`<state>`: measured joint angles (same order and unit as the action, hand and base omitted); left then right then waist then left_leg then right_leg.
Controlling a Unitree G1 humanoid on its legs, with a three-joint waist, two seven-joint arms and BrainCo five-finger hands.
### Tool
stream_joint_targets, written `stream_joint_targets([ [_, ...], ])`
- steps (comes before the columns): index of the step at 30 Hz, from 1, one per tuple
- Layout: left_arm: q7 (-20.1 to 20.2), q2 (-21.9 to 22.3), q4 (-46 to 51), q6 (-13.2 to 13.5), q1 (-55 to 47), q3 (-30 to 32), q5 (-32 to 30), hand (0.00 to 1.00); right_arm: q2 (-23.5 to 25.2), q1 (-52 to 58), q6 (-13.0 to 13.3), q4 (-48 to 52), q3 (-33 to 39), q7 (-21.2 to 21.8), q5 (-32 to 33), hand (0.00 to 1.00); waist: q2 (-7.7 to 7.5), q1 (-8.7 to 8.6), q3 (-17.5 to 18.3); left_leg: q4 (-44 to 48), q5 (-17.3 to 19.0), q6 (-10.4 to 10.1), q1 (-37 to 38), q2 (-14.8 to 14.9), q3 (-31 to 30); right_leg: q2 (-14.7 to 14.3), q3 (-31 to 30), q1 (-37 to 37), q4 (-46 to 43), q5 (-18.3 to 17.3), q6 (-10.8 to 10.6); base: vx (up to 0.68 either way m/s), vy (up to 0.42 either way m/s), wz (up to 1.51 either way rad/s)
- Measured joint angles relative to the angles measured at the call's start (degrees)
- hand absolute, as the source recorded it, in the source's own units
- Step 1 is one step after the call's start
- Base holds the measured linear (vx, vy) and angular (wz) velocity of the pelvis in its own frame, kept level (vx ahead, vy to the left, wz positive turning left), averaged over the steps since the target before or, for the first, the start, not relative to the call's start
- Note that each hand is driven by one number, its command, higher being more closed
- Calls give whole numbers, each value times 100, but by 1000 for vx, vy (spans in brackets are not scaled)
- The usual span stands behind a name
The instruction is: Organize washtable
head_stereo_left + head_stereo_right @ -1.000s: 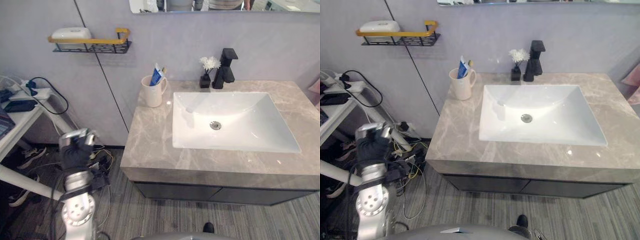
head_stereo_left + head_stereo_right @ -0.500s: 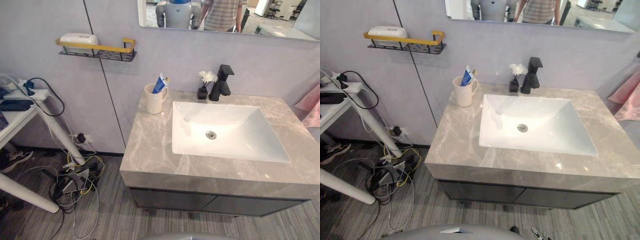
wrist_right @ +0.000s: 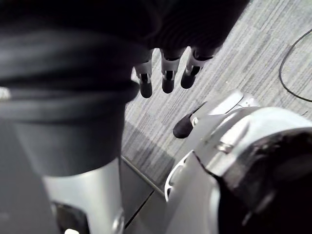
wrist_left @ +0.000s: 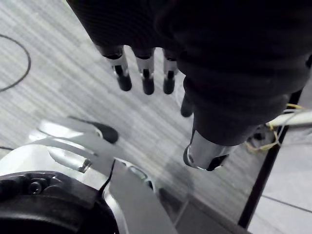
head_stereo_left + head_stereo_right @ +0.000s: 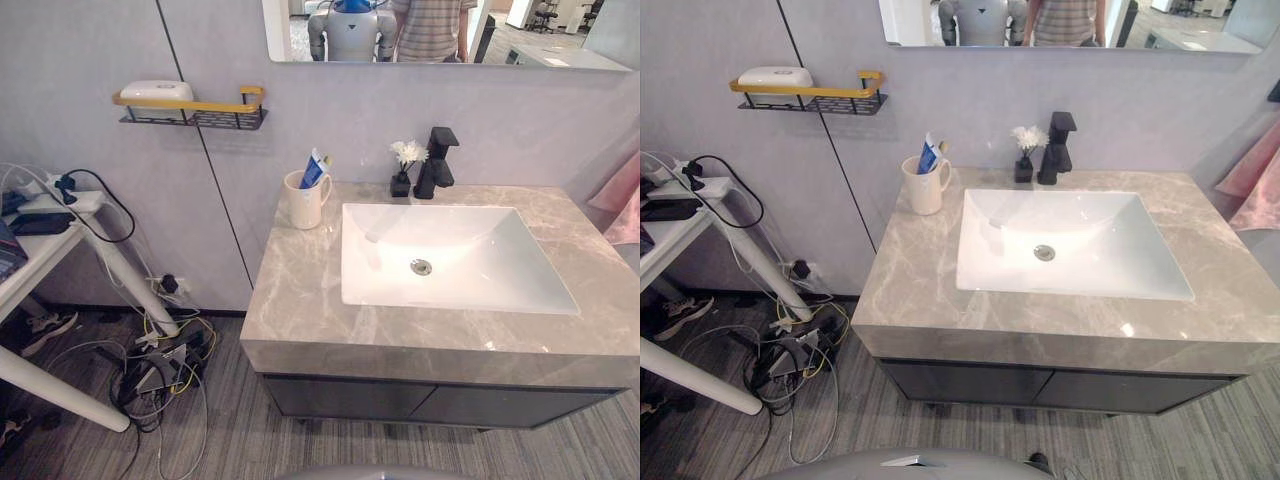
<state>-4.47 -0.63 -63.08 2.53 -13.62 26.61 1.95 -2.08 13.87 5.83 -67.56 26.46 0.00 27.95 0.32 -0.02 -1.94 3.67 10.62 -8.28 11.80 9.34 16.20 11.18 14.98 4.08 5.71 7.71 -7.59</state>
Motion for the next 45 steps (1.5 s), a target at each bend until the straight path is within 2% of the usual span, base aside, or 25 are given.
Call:
stream_joint_targets([
  [6,6,-191,-4,11,27,-654,-12,0,-45,-113,13,10,-231,0,8,0,-23,-11,-5,-67,12,-14,-2,-14,312,-45,-331,-251,-35,12,-10,11,10,-24],
  [10,9,-235,-110,13,96,-722,-46,0,-65,-115,11,10,-306,-1,10,0,-48,-59,-24,-66,24,-27,-1,-23,480,-86,-502,-393,-40,74,-72,74,26,-25],
  [13,11,-327,-215,15,308,-975,-140,0,-88,-140,8,8,-334,-1,14,0,-5,-93,-189,-65,39,-4,46,-59,494,-80,-571,-396,-41,78,-71,42,29,-13],
  [20,-12,-614,-206,51,841,-1840,-353,0,-91,-321,-9,8,-390,-19,34,0,-96,-116,-556,17,87,77,-150,-166,671,-46,-914,-855,-215,176,-54,-14,18,-22],
  [24,-113,-693,-160,66,1204,-2063,-434,0,-72,-448,8,20,-478,-78,252,0,-186,-118,-852,177,167,183,-150,-202,737,-25,-938,-1158,-772,134,25,-108,-11,-25],
  [25,-130,-722,-107,81,1296,-2140,-468,0,-55,-449,24,50,-659,-125,269,0,-318,-119,-973,291,250,313,-150,-234,815,0,-822,-1299,-1022,203,107,-154,-37,-35],
  [26,-134,-736,-105,80,1333,-2164,-468,0,-22,-455,28,66,-692,-126,303,0,-329,-104,-976,295,259,342,-140,-262,861,-1,-759,-1342,-1026,324,194,-239,-50,-63],
  [27,-135,-689,-87,80,1347,-2183,-468,0,-68,-531,48,96,-771,-130,370,0,-219,-53,-971,230,218,430,-175,-230,1036,-32,-609,-1391,-842,614,234,49,-125,-62],
  [28,-133,-607,28,87,1352,-2183,-469,0,-51,-639,10,150,-742,-137,414,0,-259,-105,-1002,289,200,413,-238,-220,1213,217,112,-1707,-2129,-331,546,303,-249,-53],
  [30,-120,-486,122,92,1284,-2175,-433,0,-27,-599,2,169,-587,-192,403,0,-266,-85,-1002,370,172,448,-148,-239,1307,729,1128,-1778,-4411,-1413,986,658,-422,-18],
  [31,-128,-447,178,91,1258,-2153,-438,0,-27,-574,1,165,-586,-207,396,0,-275,-68,-991,403,171,447,-126,-239,1376,865,1384,-1679,-4755,-1509,1121,614,-493,-58],
  [32,-110,-432,283,88,1208,-1889,-357,0,-44,-671,7,171,-587,-234,247,0,-405,26,-943,592,166,446,-119,-352,1699,959,1894,-1637,-4677,-1525,1265,279,-300,-88],
  [33,-109,-391,270,87,1214,-1692,-310,0,-58,-726,13,195,-618,-235,203,0,-437,69,-931,685,125,515,-188,-322,1793,846,1989,-1577,-4396,-1474,1343,67,-201,-134],
  [34,-110,-405,233,65,1218,-1512,-255,0,-64,-860,29,203,-671,-226,164,0,-432,118,-912,1000,20,792,-493,-221,1896,539,1918,-1448,-3547,-1312,1350,-267,-57,-156],
  [35,-109,-393,219,43,1217,-1461,-227,0,-84,-1098,14,202,-713,-236,104,0,-337,236,-806,309,-7,916,-728,-357,1781,96,1597,-1290,-2509,-1185,1173,128,-196,-165],
  [36,-96,-242,221,80,1205,-1395,-214,0,-212,-1215,6,220,-722,-239,26,0,-244,269,-804,-139,-639,676,-706,-330,1981,480,1929,-1286,-3818,-1889,879,396,-175,-134],
  [37,-102,-285,230,57,1231,-1310,-143,0,-162,-1231,-6,191,-891,-229,5,0,-416,289,-795,-119,-658,687,-742,-508,2156,767,1865,-1065,-3745,-2136,459,513,-132,-84],
  [38,-101,-336,239,53,1250,-1283,-50,0,-109,-1267,-19,191,-995,-203,1,0,-540,326,-786,-77,-649,689,-763,-571,2286,881,1849,-880,-3481,-2229,247,80,-92,-93],
  [39,-96,-403,148,26,1319,-1152,-24,0,-12,-1423,-18,239,-1183,-154,4,0,-559,394,-825,59,-648,686,-775,-493,2530,649,1679,-660,-2777,-2246,154,-174,-164,-95],
  [40,-105,-381,-1,-31,1327,-1019,-13,0,40,-1450,13,292,-1291,-111,10,0,-354,304,-800,280,-656,672,-762,-182,2590,257,1665,-372,-2187,-1901,212,-167,-187,-87],
  [41,-109,-377,-7,-47,1311,-970,-18,0,50,-1435,19,324,-1301,-106,17,0,-356,301,-797,450,-647,665,-751,-46,2593,89,1638,-202,-1911,-1793,292,-146,-199,-52],
  [42,-112,-396,-14,-59,1285,-959,-22,0,72,-1315,33,473,-1348,-106,36,0,-302,307,-760,959,-569,588,-781,316,2587,-233,1591,103,-1410,-1586,408,-127,-193,-33],
  [43,-114,-396,8,-59,1281,-962,-23,0,76,-1263,68,520,-1365,-104,81,0,-288,293,-742,1190,-501,559,-837,479,2577,-372,1570,160,-1244,-1530,446,-156,-240,-29],
  [44,-118,-387,21,-61,1278,-973,-23,0,85,-1124,121,659,-1403,-108,246,0,-236,274,-668,1650,-345,516,-986,867,2567,-667,1553,256,-968,-1420,559,-115,-175,-17],
  [45,-121,-387,34,-59,1279,-975,-23,0,92,-1055,141,733,-1403,-109,252,0,-204,269,-666,1852,-292,506,-1040,1048,2572,-802,1543,304,-858,-1371,627,-130,-238,-41],
])
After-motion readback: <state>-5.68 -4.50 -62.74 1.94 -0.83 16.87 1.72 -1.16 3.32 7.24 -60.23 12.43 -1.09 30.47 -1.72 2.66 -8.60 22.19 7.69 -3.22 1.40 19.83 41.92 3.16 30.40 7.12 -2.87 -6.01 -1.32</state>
